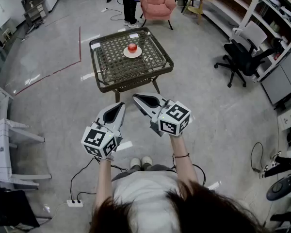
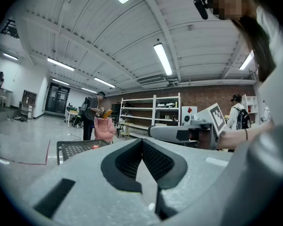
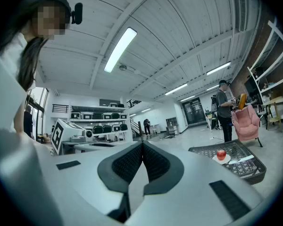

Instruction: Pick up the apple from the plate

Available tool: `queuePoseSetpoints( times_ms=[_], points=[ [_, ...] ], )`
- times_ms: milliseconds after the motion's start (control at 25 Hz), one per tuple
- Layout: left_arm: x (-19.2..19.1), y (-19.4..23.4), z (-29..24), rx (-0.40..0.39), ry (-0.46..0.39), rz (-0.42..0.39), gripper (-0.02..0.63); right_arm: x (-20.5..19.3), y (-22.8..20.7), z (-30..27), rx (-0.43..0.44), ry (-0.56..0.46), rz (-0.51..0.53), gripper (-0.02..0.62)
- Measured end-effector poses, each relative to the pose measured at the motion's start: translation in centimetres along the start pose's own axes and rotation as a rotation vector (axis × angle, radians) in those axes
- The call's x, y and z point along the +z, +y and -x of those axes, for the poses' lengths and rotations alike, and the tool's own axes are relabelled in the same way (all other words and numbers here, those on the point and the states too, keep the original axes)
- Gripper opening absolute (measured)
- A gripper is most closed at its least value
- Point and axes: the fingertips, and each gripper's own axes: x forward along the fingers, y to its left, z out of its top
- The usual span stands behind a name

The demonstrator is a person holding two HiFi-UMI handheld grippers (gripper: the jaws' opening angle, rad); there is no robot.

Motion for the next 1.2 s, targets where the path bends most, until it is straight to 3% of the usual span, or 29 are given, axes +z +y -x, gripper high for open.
queuePoseSetpoints(
  times_ms=[1200],
  points=[
    [-1.0, 0.6, -2.5, 0.067, 0.024, 0.021, 0.011, -1.1, -3.0, 0.5, 0.040, 0.008, -0.058, 0.009]
  ],
)
